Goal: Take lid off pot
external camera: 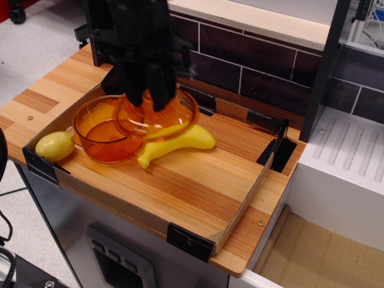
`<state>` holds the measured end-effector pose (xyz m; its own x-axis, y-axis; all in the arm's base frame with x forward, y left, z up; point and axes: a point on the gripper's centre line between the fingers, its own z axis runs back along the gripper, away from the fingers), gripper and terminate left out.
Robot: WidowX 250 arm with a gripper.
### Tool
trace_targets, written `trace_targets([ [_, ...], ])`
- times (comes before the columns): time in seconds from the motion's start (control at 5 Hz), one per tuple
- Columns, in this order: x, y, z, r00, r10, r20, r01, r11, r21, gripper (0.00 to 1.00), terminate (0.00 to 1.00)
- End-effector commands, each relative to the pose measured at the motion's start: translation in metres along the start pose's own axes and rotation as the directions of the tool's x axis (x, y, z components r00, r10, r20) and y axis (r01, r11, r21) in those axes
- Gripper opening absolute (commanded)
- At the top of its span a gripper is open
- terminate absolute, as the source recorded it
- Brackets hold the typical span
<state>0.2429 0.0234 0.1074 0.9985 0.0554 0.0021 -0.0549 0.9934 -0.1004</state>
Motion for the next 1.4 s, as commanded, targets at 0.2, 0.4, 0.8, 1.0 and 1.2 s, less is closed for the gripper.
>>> trace_targets([
  [0.2,0.003,-0.015,-0.058,0.996,-0.057,0.068,0.051,0.994,0.092,0.0,0.0],
  [0.4,0.001,-0.023,-0.067,0.996,-0.067,0.052,0.063,0.994,0.092,0.0,0.0],
  [0.8,0.002,-0.032,-0.084,0.997,-0.069,0.038,0.065,0.993,0.102,0.0,0.0],
  [1.0,0.001,-0.029,-0.086,0.994,-0.106,0.007,0.104,0.989,0.103,1.0,0.0],
  [1.2,0.003,-0.024,-0.076,0.996,-0.087,0.006,0.087,0.995,0.059,1.0,0.0],
])
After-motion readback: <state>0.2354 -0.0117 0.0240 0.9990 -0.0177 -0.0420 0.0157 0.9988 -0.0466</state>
